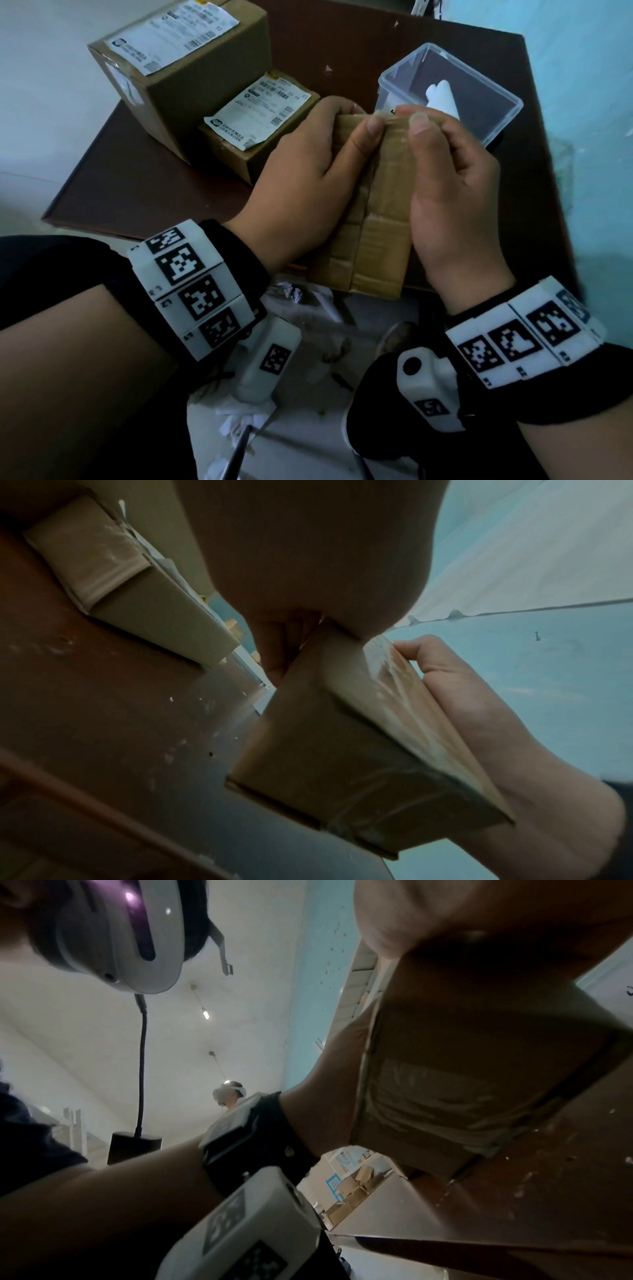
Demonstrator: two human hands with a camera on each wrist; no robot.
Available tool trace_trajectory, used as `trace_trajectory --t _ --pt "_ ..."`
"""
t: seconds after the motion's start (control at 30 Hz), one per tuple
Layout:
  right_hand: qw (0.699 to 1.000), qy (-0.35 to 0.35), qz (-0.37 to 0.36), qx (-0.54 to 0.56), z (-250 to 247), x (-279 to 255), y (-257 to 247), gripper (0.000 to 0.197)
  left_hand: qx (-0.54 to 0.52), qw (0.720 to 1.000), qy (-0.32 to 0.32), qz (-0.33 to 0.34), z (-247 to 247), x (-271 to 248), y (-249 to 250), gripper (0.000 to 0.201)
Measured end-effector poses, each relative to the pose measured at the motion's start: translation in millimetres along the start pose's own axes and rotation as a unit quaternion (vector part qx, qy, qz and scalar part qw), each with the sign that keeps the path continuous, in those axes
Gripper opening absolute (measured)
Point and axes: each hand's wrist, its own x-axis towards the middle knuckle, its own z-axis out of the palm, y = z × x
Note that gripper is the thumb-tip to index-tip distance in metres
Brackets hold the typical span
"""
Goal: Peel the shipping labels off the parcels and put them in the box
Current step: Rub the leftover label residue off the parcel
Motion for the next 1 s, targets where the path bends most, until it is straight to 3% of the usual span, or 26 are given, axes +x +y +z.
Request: trace_trajectory --t 0.23,0.4,0.53,0.67,0.77,0.9,1.0 --pt "0.998 -0.026 0.022 0.052 0 0 -4 0.05 -0.095 0.994 -0.023 -0.047 1 1 0 0.015" --pt "1.0 -0.025 -0.017 0.002 1 -6 -9 0.045 -0.083 0.996 -0.011 -0.034 1 -1 0 0.026" --pt "0.999 0.001 -0.029 -0.021 7 -14 -14 0.019 -0.077 0.997 0.026 -0.017 2 -4 1 0.023" --pt "0.998 0.013 -0.032 -0.043 8 -16 -12 0.018 -0.077 0.995 0.049 -0.034 3 -6 3 0.021" --pt "0.998 0.008 -0.022 -0.063 7 -13 -5 0.046 -0.074 0.993 0.072 -0.06 3 -2 3 0.033" --pt "0.999 -0.017 -0.031 -0.032 7 -10 -9 0.026 -0.112 0.987 0.106 -0.044 6 2 -1 0.046" --pt "0.999 -0.026 -0.041 -0.016 5 -7 -9 0.029 -0.124 0.986 0.108 -0.016 7 1 -1 0.046"
